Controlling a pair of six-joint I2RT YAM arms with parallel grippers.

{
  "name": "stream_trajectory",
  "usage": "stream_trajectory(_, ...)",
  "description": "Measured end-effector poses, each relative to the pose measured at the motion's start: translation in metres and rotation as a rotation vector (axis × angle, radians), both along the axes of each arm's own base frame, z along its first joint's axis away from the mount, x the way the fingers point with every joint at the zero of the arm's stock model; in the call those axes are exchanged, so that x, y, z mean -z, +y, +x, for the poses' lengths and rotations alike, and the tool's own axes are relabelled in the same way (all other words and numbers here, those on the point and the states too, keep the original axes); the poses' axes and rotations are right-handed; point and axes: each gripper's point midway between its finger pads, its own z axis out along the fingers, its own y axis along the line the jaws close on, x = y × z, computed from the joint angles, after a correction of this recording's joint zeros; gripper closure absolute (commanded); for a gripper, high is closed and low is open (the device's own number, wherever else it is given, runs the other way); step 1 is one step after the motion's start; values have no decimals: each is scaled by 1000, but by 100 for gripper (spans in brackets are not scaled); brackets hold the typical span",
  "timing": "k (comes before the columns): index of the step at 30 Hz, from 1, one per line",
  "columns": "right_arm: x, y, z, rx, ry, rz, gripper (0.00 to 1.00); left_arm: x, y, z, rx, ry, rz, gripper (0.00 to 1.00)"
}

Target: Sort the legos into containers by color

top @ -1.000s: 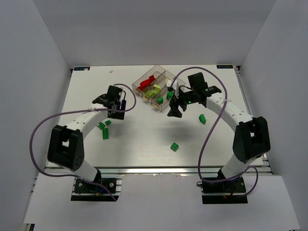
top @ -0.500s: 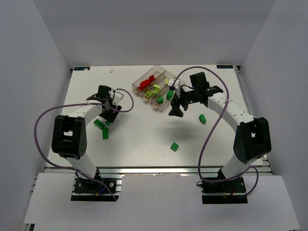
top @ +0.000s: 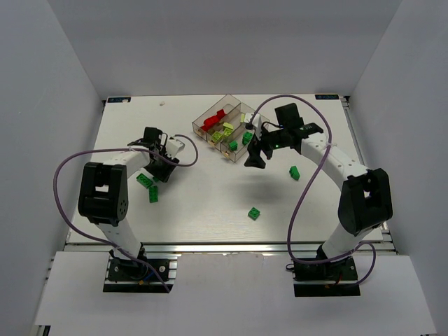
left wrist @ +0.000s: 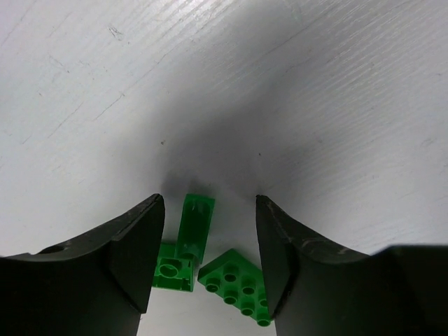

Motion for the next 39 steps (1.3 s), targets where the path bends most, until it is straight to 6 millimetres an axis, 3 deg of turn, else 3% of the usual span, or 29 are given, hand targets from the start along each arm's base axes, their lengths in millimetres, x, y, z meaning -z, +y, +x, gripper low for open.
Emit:
stream_trajectory(8,0,0,1,3,4,1,16,3,1,0,-9,8,-21,47)
stream_trajectory(13,0,-1,1,7,5,1,17,3,1,1,-26,2,-27,67)
stream_trajectory(39,5,-7,2,26,21,-1,17,1,0,1,-139,-42,-68,76)
